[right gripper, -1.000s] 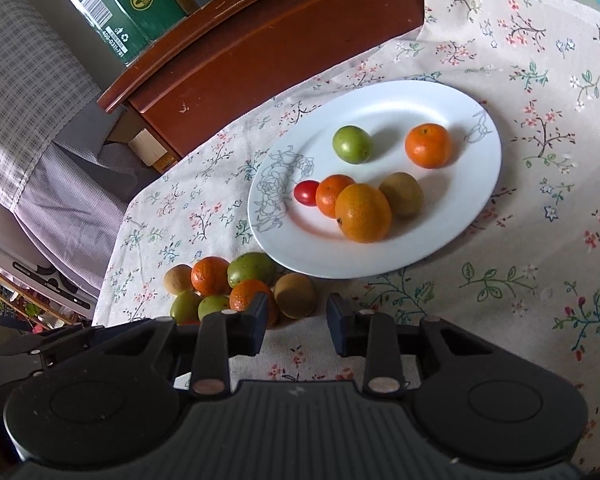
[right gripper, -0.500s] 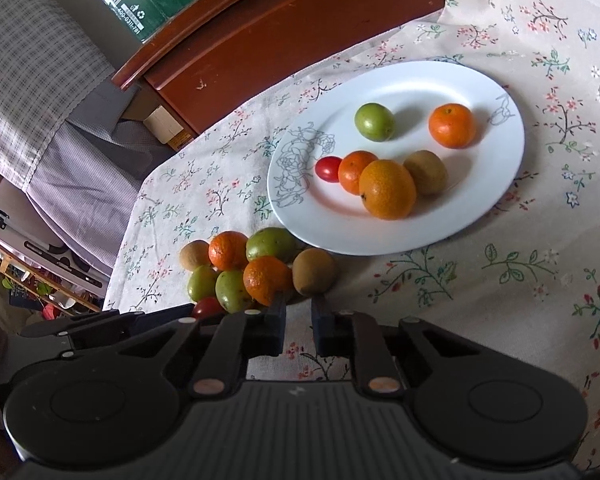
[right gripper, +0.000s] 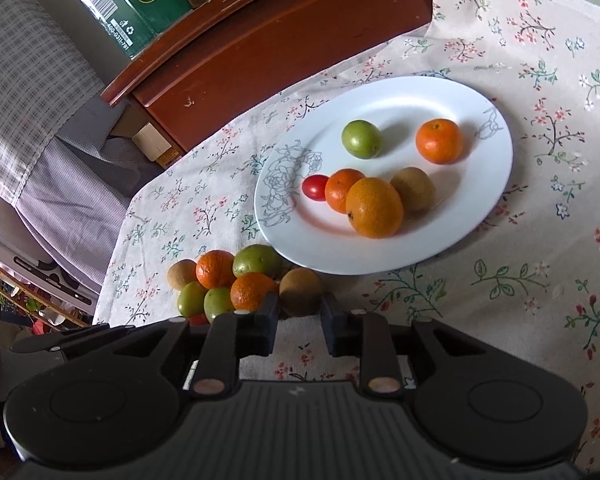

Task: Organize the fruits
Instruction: 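Grasp another red cherry tomato with the left tool while the right tool grasps a brown kiwi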

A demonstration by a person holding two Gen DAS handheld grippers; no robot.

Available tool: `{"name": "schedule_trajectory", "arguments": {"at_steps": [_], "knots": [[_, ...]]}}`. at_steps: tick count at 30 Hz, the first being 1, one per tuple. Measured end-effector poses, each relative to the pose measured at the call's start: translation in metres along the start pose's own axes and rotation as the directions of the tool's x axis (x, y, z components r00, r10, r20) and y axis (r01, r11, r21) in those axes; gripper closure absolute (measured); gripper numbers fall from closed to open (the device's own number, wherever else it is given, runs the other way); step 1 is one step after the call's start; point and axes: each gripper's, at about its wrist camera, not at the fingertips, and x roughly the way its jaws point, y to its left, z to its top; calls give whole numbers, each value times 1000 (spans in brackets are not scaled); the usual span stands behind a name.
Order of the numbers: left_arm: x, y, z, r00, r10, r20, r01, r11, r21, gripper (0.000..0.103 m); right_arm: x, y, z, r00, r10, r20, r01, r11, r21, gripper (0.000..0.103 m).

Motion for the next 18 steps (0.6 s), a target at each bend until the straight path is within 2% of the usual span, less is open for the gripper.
{"name": "schedule_trajectory", "arguments": {"at_steps": [8,18], "knots": [[0,-1,-1,1000,1,4,-1,1000,5,77,2,-1,1,1000,4,-1,-4,1000,-1,80],[-11,2,-3,1000,-7,1,7,1000,-10,77,-6,2,-1,999,26,-37,-26,1000,5,80]]}}
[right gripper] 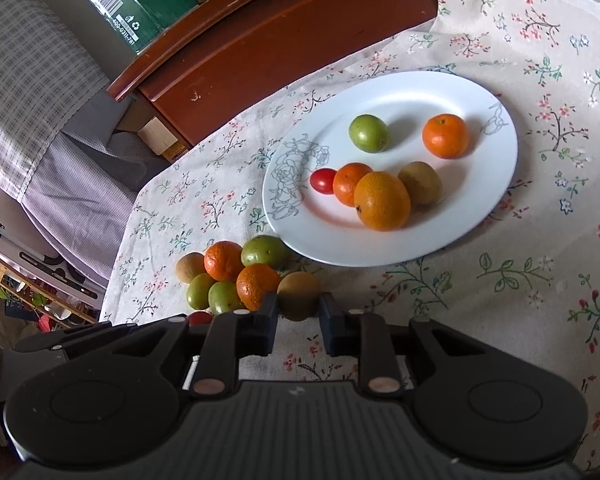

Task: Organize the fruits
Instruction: 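Grasp another red cherry tomato with the left tool while the right tool grasps a brown kiwi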

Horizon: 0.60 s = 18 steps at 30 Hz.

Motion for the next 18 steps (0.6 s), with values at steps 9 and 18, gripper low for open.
{"name": "schedule_trajectory", "arguments": {"at_steps": [9,18], "knots": [[-13,0,4,999,9,39,-9,1000,-13,77,-9,8,-2,1000,25,9,-25,999,-28,80],[-24,-3,17,995,12,101,-10,1000,-23,77,-18,14,5,998,48,42,-46,998,-43,80]]}}
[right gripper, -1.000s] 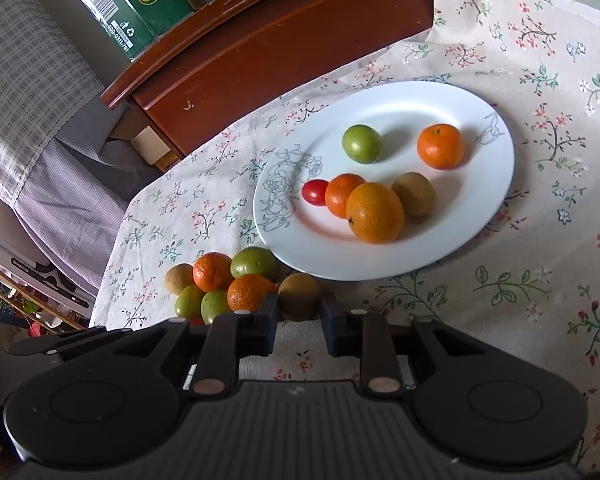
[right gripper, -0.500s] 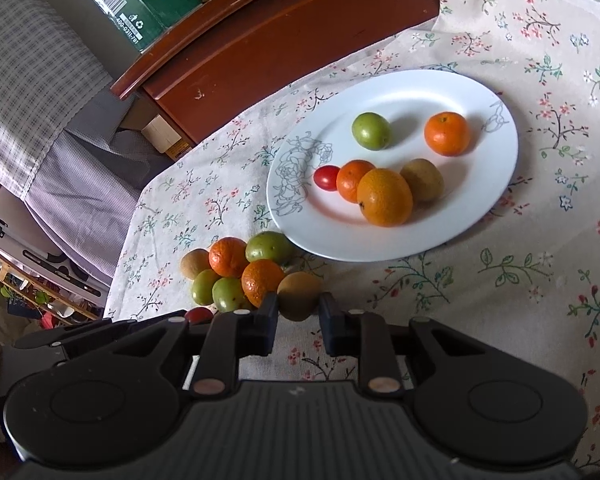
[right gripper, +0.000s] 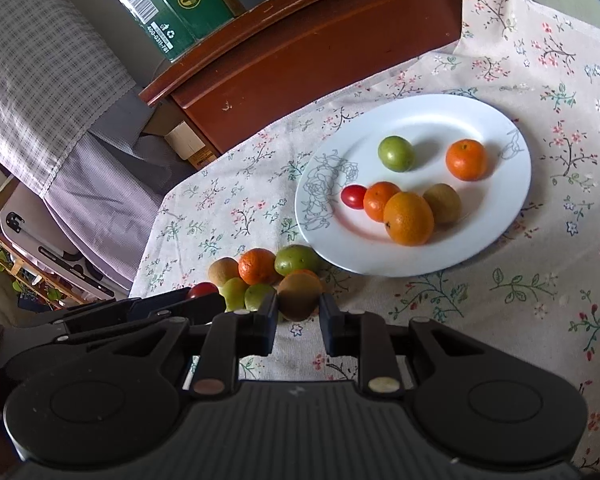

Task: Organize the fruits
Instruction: 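Grasp another red cherry tomato with the left tool while the right tool grasps a brown kiwi, then lower the tomato onto the plate with the left tool while the right tool releases the kiwi there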

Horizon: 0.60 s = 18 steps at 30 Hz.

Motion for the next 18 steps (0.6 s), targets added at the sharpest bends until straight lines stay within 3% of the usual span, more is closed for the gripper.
{"name": "schedule_trajectory", "arguments": {"at_steps": [9,18], "knots": [[-4,-7,17,998,-10,60,10,1000,5,77,-20,-3,22,995,-7,97,7,1000,5,80],[0,-12,42,993,-68,92,70,998,-10,77,-36,-12,43,987,-20,160,15,999,29,80]]}}
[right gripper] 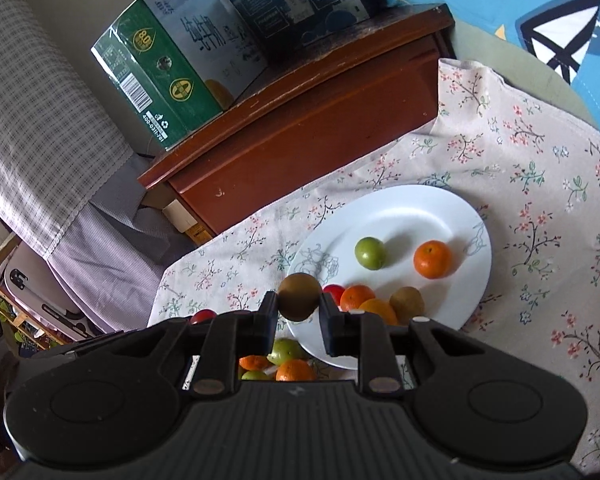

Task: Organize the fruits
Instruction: 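Lower the tomato onto the plate with the left tool while the right tool releases the kiwi there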

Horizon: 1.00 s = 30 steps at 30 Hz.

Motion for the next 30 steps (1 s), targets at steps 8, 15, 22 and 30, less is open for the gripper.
{"name": "schedule_trajectory", "arguments": {"at_steps": [8,15,22,30], "knots": [[17,4,18,1000,-24,2,25,999,-24,77,2,-7,18,1000,-4,9,4,1000,6,80],[41,6,26,999,-51,-14,51,998,-26,77,20,-24,23,999,-36,-35,37,998,45,80],[64,3,30,998,-52,-35,51,999,-16,77,35,-38,20,994,-71,-78,77,994,81,80],[85,-3,30,996,-67,-65,67,998,-8,77,43,-42,19,991,-96,-88,103,992,76,80]]}}
